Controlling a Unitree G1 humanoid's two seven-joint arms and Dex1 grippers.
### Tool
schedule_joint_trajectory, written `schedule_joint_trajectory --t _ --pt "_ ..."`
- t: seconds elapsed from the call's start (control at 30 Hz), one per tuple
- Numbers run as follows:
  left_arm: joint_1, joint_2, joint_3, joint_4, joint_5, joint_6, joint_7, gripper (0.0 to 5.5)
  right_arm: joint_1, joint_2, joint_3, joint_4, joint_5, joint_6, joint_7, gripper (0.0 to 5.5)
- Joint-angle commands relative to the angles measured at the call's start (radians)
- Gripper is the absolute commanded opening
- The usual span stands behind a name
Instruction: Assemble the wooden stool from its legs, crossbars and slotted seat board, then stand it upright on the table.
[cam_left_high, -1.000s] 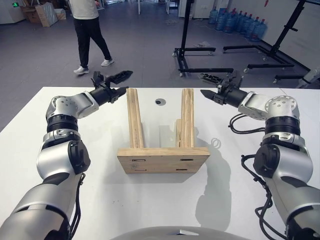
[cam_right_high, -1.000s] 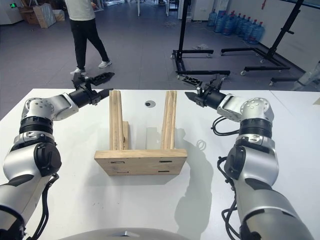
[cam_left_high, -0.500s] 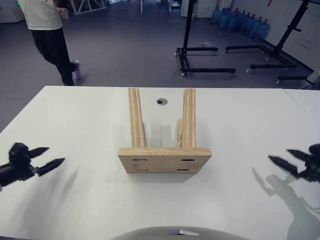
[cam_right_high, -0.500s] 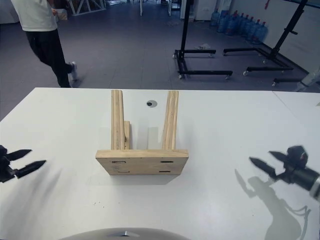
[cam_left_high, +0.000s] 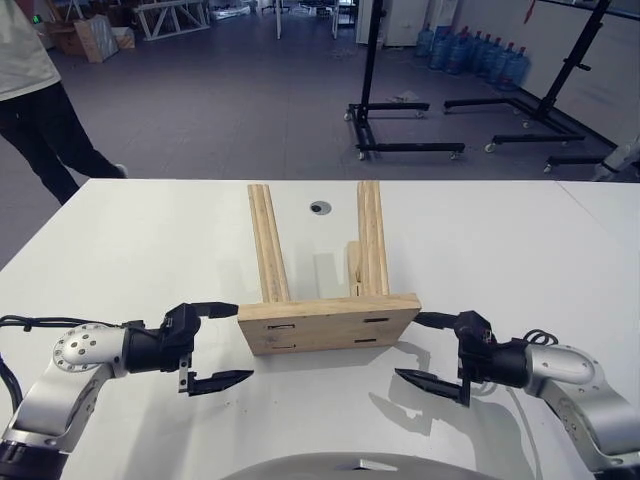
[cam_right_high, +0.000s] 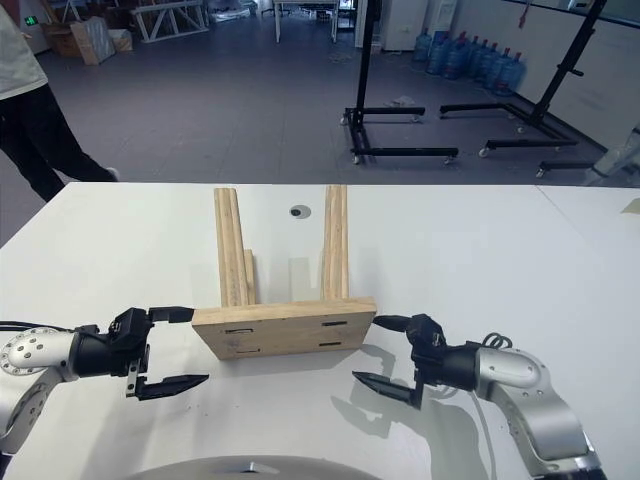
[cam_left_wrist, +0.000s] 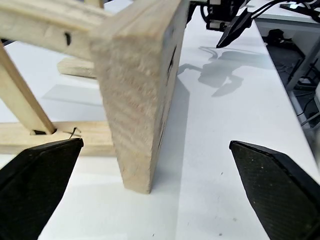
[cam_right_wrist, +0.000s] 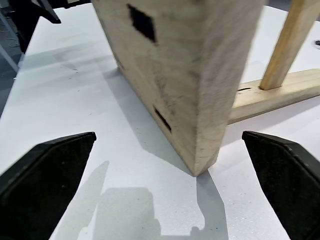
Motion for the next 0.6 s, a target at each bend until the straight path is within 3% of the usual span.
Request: schedule_joint_trajectory --t 0.03,0.2,0.37,0.6 --pt "-0.036 -0.018 -0.015 0.009 0.017 -0.007 0.029 5.38 -0.054 -0.004 0.004 0.01 0.018 0.023 -0.003 5.4" --pt "-0.05 -0.045 -0.073 -0.031 0.01 0.001 0.028 5.38 -0.152 0.034 0.081 0.038 -0.006 0.014 -0.003 5.4" --pt "-0.088 -0.089 -0.122 0.035 0.092 -0.104 0.052 5.38 -0.227 0.073 0.147 0.137 -0.07 -0.055 -0.006 5.4" --pt "-0.158 -0.129 -0.132 0.08 0.072 -0.105 0.066 5.2 -0.244 0.091 0.166 0.209 -0.077 -0.115 0.025 5.22"
